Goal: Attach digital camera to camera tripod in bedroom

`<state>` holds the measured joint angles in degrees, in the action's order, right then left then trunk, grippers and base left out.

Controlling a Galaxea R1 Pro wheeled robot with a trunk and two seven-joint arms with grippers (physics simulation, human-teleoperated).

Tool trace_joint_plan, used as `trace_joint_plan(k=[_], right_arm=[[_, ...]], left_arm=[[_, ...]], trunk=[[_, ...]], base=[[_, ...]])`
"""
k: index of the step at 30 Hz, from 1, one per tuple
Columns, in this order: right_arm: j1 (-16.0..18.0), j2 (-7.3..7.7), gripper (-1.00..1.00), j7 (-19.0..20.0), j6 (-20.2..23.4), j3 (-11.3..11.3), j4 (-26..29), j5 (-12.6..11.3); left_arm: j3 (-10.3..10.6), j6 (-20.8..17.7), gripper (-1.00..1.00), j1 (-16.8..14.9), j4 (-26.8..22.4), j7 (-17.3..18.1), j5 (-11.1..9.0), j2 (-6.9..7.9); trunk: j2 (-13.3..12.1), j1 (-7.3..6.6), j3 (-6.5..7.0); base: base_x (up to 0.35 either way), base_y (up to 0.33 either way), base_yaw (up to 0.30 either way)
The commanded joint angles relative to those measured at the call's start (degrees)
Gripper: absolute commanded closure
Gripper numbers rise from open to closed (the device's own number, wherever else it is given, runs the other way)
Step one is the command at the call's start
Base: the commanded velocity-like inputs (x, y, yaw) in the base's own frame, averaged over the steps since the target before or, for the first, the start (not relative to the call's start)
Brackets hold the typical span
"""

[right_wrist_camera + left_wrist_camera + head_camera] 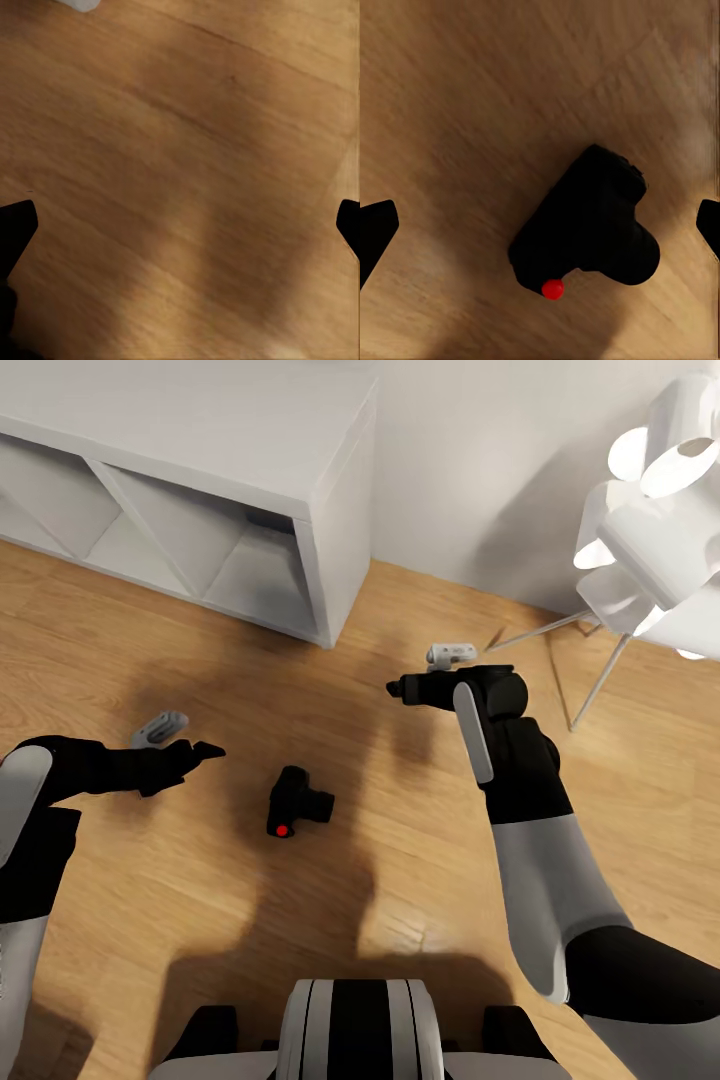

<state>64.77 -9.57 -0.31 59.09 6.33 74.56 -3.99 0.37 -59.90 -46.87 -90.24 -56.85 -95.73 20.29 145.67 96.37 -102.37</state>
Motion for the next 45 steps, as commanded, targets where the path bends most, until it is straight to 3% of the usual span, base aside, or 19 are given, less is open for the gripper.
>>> trace_joint_plan(k=[1,10,21,34,45], right_arm=[[0.03,-0.01,-1.0,-0.06,0.23,-0.02,0.04,-0.23],[0.01,-0.01,-1.0,-0.07,0.23,0.0,-0.15,-0.23],[0.01,-0.01,-1.0,-0.06,0.23,0.0,-0.2,-0.23],[0.01,-0.02,-1.0,-0.01,0.23,0.0,-0.2,-0.23],[0.05,-0.06,-1.0,0.05,0.28,0.0,-0.17,-0.24]], left_arm=[[0.05,-0.1,-1.0,-0.04,-0.04,-0.6,-0.5,0.03],[1.33,-0.1,-1.0,-0.35,-0.17,-0.53,-0.57,-0.02],[5.36,-0.1,-1.0,-2.66,0.13,-0.58,-0.27,-0.05],[7.77,-0.1,-1.0,-3.1,0.37,-0.5,-0.03,-0.1],[14.03,-0.1,-1.0,-4.86,0.38,-0.57,-0.12,-1.13]], trunk=[[0.01,0.02,-0.03],[0.01,0.02,-0.03],[0.01,0.02,-0.03],[0.01,0.02,-0.03],[0.01,0.02,-0.03]], base=[[0.258,-0.005,0.0],[0.145,-0.007,0.0],[0.026,-0.001,0.0],[0.004,0.0,0.0],[0.0,0.0,0.0]])
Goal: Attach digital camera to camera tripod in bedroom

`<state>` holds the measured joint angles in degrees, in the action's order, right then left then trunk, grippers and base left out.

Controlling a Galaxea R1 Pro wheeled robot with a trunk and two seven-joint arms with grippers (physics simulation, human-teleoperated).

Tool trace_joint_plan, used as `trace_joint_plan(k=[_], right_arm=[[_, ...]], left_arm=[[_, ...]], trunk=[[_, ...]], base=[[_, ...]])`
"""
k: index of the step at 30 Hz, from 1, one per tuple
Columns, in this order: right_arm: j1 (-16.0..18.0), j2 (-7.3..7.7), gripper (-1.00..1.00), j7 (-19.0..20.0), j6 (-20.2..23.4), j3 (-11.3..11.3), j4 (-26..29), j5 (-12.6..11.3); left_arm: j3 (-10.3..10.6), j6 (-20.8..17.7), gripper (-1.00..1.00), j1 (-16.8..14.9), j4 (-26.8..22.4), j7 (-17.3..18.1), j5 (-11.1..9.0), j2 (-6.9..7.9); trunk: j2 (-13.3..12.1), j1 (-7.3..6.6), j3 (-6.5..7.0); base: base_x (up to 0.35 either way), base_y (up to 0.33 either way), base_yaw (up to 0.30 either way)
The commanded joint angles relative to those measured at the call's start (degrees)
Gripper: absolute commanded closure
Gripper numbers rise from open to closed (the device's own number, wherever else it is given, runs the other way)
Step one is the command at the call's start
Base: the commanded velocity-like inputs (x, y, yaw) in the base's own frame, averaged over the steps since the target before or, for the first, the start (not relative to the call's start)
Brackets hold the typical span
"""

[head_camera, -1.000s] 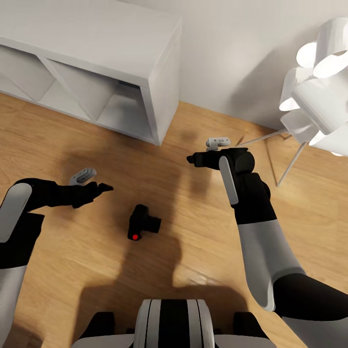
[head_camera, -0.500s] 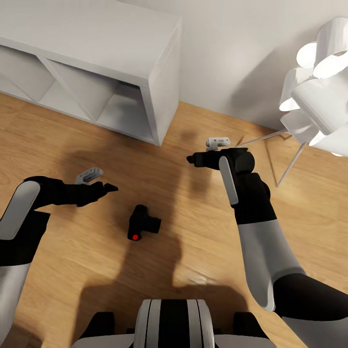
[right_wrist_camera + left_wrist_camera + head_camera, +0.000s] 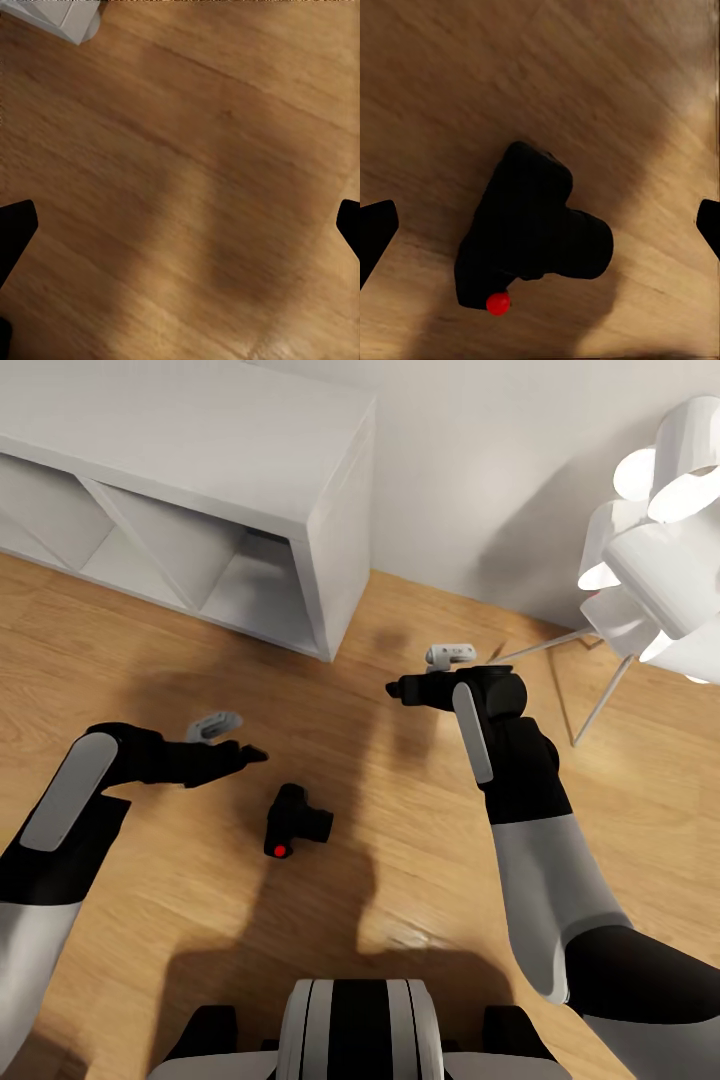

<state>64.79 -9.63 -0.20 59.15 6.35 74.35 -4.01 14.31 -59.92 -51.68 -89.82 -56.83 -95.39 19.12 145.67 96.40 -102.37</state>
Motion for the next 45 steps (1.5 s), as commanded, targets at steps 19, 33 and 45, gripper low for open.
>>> trace_joint_plan(k=[19,33,45], right_arm=[[0.24,0.02,-1.0,0.0,0.08,-0.02,0.63,-0.49],[0.04,0.07,-1.0,-0.14,0.16,-0.02,0.07,-0.42],[-0.01,0.06,-1.0,-0.19,0.18,-0.02,-0.18,-0.41]], left_arm=[[3.46,-0.08,-1.0,-1.27,0.18,-1.25,-0.19,-2.05],[3.6,-0.08,-1.0,-2.23,-0.23,-0.46,1.81,-2.09],[6.39,-0.08,-1.0,-3.0,-0.44,2.08,11.69,-1.78]], trunk=[[0.01,-0.01,-0.03],[0.01,-0.01,-0.03],[0.01,-0.01,-0.03]], base=[[0.0,0.0,0.0],[0.0,0.0,0.0],[0.0,0.0,0.0]])
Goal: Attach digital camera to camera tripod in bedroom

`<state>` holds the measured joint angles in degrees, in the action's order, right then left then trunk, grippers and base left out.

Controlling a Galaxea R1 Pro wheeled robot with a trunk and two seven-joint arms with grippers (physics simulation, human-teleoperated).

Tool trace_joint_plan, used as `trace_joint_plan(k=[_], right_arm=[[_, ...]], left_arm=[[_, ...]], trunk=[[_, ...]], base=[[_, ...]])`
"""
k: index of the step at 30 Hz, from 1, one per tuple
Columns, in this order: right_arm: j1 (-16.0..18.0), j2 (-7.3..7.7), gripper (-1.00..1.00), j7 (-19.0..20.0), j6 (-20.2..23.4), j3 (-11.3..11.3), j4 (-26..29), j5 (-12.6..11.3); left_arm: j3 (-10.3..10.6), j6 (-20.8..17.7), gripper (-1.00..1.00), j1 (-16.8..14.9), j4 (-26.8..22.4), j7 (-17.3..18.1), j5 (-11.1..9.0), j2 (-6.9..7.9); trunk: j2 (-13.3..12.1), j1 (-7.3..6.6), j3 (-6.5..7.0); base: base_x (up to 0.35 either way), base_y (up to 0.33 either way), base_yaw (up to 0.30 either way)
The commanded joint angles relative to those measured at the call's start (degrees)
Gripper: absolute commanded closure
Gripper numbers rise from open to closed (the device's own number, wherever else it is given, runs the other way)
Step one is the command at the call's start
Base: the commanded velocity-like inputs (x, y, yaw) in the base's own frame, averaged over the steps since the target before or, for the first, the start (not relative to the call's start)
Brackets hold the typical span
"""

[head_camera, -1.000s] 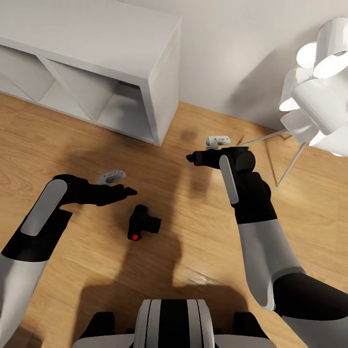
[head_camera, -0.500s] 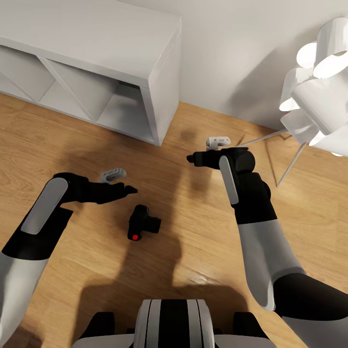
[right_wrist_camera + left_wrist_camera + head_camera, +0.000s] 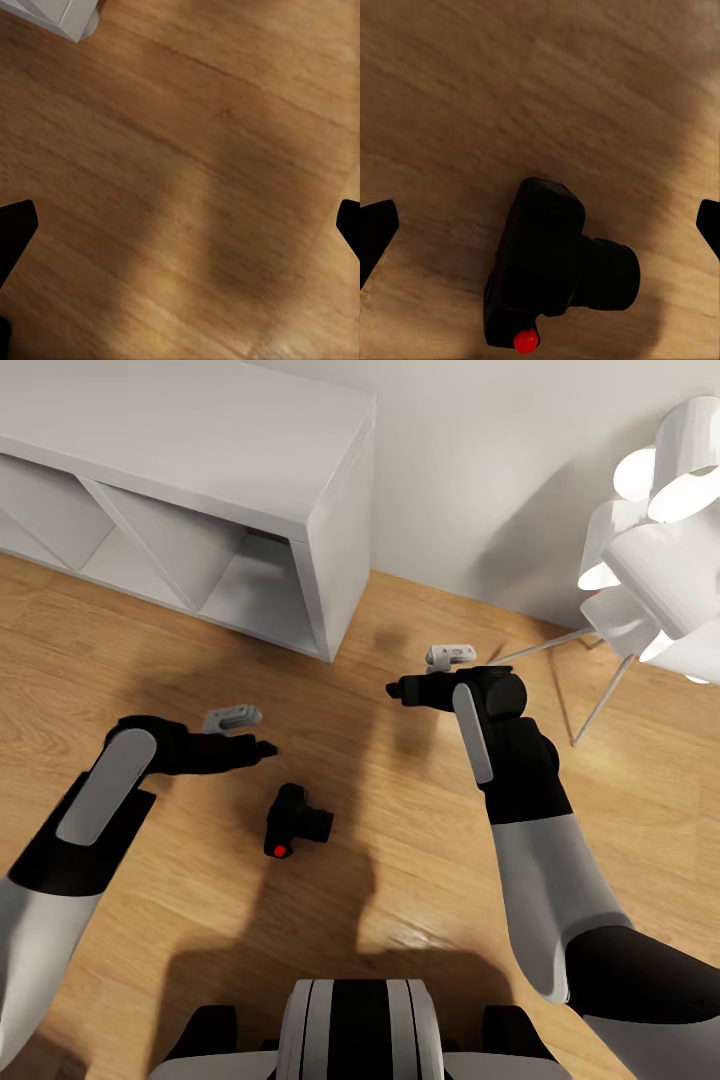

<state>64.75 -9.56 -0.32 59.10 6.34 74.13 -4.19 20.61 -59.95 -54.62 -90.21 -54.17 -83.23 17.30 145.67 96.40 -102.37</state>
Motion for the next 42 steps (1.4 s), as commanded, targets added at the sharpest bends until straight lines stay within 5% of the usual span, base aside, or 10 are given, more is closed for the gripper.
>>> trace_joint_plan(k=[1,17,23,25,26,28,29,31,35,42], right_arm=[[0.03,-0.01,-1.0,-0.06,0.23,-0.02,0.02,-0.22],[0.02,-0.02,-1.0,-0.08,0.23,-0.02,-0.03,-0.21],[0.02,-0.02,-1.0,-0.07,0.23,-0.02,-0.04,-0.21],[0.02,-0.02,-1.0,-0.08,0.23,-0.02,-0.04,-0.21],[0.02,-0.02,-1.0,-0.08,0.23,-0.02,-0.04,-0.21],[0.02,-0.02,-1.0,-0.1,0.23,-0.02,-0.04,-0.21],[0.02,-0.02,-1.0,-0.1,0.23,-0.02,-0.04,-0.21],[0.02,-0.02,-1.0,-0.08,0.23,-0.02,-0.04,-0.21],[0.02,-0.02,-1.0,-0.06,0.23,-0.02,-0.04,-0.21],[0.02,-0.02,-1.0,-0.05,0.23,-0.02,-0.04,-0.21]], left_arm=[[0.37,-0.05,-1.0,-0.08,0.04,-0.25,1.08,-0.02],[2.18,-0.05,-1.0,-0.18,1.76,11.58,14.48,-0.33],[5.65,0.11,-1.0,-0.3,1.86,15.94,22.51,-0.33],[7.67,0.17,-1.0,-0.61,1.86,17.63,27.51,-0.34],[7.67,0.17,-1.0,-0.61,1.86,17.63,27.51,-0.34],[10.07,0.19,-1.0,-1.16,1.85,19.37,32.87,-0.32],[10.07,0.19,-1.0,-1.16,1.85,19.37,32.87,-0.32],[12.81,0.1,-1.0,-1.77,1.68,21.19,38.63,-0.16],[16.34,-0.05,-1.0,-2.69,1.28,23.97,45.52,0.06],[20.55,-0.05,-1.0,-3.64,0.95,28.03,50.77,0.57]], trunk=[[0.01,-0.01,-0.03],[0.01,-0.01,-0.03],[0.01,-0.01,-0.03],[0.01,-0.01,-0.03],[0.01,-0.01,-0.03],[0.01,-0.01,-0.03],[0.01,-0.01,-0.03],[0.01,-0.01,-0.03],[0.01,-0.01,-0.03],[0.01,-0.01,-0.03]], base=[[0.0,0.0,0.0],[0.0,0.0,0.0],[0.0,0.0,0.0],[0.0,0.0,0.0],[0.0,0.0,0.0],[0.0,0.0,0.0],[0.0,0.0,0.0],[0.0,0.0,0.0],[0.0,0.0,0.0],[0.0,0.0,0.0]])
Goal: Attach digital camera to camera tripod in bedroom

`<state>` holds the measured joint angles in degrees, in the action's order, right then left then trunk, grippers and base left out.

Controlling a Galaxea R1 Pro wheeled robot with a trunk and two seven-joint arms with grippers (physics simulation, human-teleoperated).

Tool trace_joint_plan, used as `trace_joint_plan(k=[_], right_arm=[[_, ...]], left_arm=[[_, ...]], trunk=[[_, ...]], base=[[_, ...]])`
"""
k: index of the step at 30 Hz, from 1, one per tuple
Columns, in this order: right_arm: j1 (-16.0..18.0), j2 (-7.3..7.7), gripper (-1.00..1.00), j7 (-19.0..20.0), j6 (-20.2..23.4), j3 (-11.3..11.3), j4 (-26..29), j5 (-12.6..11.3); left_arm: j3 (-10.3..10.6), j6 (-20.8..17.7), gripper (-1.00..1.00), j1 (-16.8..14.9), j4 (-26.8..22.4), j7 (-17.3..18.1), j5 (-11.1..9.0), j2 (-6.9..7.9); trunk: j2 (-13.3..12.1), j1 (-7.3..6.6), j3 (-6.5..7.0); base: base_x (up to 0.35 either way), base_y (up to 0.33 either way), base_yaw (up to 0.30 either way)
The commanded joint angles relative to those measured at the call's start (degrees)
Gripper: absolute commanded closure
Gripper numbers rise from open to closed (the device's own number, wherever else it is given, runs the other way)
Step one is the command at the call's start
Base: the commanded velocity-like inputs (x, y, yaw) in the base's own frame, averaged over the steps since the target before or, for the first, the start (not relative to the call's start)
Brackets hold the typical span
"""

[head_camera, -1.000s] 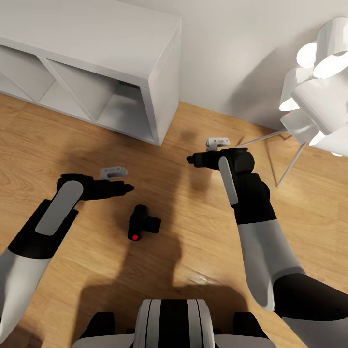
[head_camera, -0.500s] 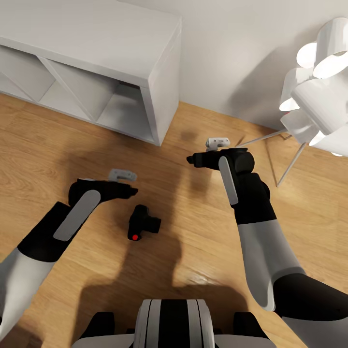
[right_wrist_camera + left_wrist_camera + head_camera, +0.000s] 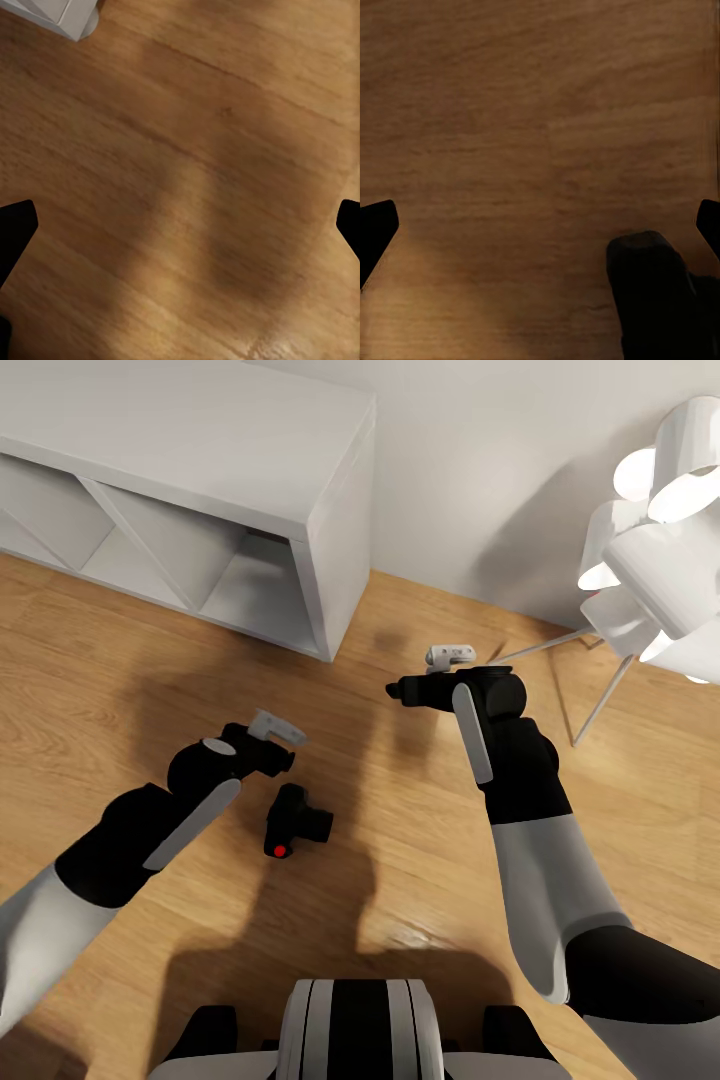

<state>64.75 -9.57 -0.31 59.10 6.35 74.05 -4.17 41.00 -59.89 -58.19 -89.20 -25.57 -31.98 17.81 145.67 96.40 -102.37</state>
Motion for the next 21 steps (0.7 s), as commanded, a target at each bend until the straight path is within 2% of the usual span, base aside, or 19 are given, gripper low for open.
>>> trace_joint_plan(k=[1,4,5,8,9,11,12,15,16,19,21], right_arm=[[0.03,-0.01,-1.0,-0.07,0.23,-0.02,0.04,-0.23],[0.04,-0.01,-1.0,-0.07,0.23,-0.02,0.04,-0.23],[0.04,-0.01,-1.0,-0.07,0.23,-0.02,0.04,-0.23],[0.03,-0.01,-1.0,-0.06,0.23,-0.02,0.04,-0.23],[0.03,-0.01,-1.0,-0.06,0.23,-0.02,0.04,-0.23],[0.03,-0.01,-1.0,-0.05,0.23,-0.02,0.04,-0.23],[0.03,-0.01,-1.0,-0.05,0.23,-0.02,0.04,-0.23],[0.03,-0.01,-1.0,-0.07,0.23,-0.02,0.04,-0.23],[0.03,-0.01,-1.0,-0.07,0.23,-0.02,0.04,-0.23],[0.03,-0.01,-1.0,-0.08,0.23,-0.02,0.04,-0.23],[0.03,-0.01,-1.0,-0.07,0.23,-0.02,0.04,-0.23]], left_arm=[[0.16,-0.11,-1.0,-0.07,-0.05,-0.57,-0.48,0.05],[3.12,-0.11,-1.0,-1.0,-0.29,1.06,0.9,1.08],[3.12,-0.11,-1.0,-1.0,-0.29,1.06,0.9,1.08],[6.34,-0.11,-1.0,-2.33,-1.17,1.98,1.61,2.15],[6.34,-0.11,-1.0,-2.33,-1.17,1.98,1.61,2.15],[8.07,-0.11,-1.0,-3.56,-1.62,2.36,1.82,2.67],[8.07,-0.11,-1.0,-3.56,-1.62,2.36,1.82,2.67],[10.76,-0.11,-1.0,-5.53,-2.09,2.91,1.95,3.18],[10.76,-0.11,-1.0,-5.53,-2.09,2.91,1.95,3.18],[13.68,-0.11,-1.0,-7.07,-2.39,3.58,2.11,3.48],[14.34,-0.11,-1.0,-7.36,-2.47,3.67,2.21,3.54]], trunk=[[0.01,-0.01,-0.03],[0.01,-0.01,-0.03],[0.01,-0.01,-0.03],[0.01,-0.01,-0.03],[0.01,-0.01,-0.03],[0.01,-0.01,-0.03],[0.01,-0.01,-0.03],[0.01,-0.01,-0.03],[0.01,-0.01,-0.03],[0.01,-0.01,-0.03],[0.01,-0.01,-0.03]], base=[[0.0,0.0,0.0],[0.0,0.0,0.0],[0.0,0.0,0.0],[0.0,0.0,0.0],[0.0,0.0,0.0],[0.0,0.0,0.0],[0.0,0.0,0.0],[0.0,0.0,0.0],[0.0,0.0,0.0],[0.0,0.0,0.0],[0.0,0.0,0.0]])
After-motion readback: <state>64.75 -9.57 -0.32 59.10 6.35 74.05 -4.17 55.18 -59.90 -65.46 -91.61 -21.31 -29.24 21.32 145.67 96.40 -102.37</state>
